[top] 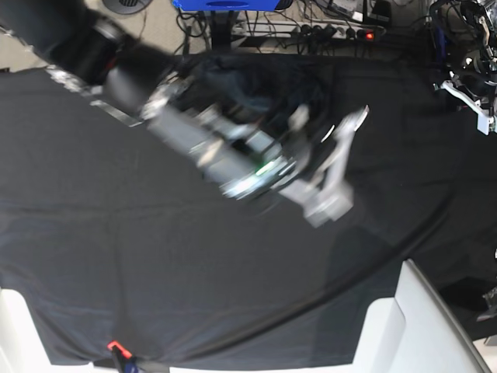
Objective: Fold the T-shirt properly
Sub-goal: 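Press the right gripper down on the folded stack to flatten it, then hold the stack edge with the right gripper and tuck it under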
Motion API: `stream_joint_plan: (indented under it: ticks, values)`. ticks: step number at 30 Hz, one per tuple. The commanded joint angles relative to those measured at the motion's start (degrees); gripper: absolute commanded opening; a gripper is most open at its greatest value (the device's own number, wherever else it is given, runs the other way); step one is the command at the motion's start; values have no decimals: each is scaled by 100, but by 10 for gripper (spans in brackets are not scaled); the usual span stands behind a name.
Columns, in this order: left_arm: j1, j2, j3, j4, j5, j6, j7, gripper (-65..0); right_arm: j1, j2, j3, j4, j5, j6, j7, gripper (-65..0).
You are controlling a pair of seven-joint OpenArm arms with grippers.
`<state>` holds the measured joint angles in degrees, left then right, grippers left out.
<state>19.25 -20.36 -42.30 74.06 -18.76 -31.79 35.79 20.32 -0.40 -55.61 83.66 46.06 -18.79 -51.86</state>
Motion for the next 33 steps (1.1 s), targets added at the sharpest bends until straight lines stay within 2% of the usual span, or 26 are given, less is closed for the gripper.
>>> stream_joint_plan:
  ticks: [1, 3, 4, 6, 9, 11, 14, 24, 33]
  values:
    - [14, -122, -38, 71, -44, -34, -102, -650, 91, -61, 63, 149, 101, 54, 3, -635]
    - [14, -122, -38, 71, -44, -34, -120, -650, 153, -78, 63, 96, 93, 54, -14, -620]
    - [14, -113, -38, 71, -44, -34, -129, -650, 206, -87, -8, 52, 84, 54, 3, -591]
    - [14, -113, -38, 71, -62, -34, -129, -650, 285, -140, -289, -106, 5, 46, 12, -495]
    - [5, -70, -38, 71, -71, -34, -129, -650, 311, -439, -588, -423, -628, 46, 21, -317]
    - [5, -43, -38, 106, -36, -34, -129, -650, 259, -597, -588, -660, -1094, 46, 21, -269]
    - [5, -34, -38, 71, -36, -34, -129, -650, 223, -650, -597, -845, -1534, 72, 346, -267]
    - [14, -34, -38, 71, -27, -34, -129, -650, 417, -650, -597, -1777, -1525, 72, 1084, -267]
    - [14, 10, -38, 71, -27, -34, -129, -650, 399, -650, -904, -1838, -1507, 72, 1146, -267]
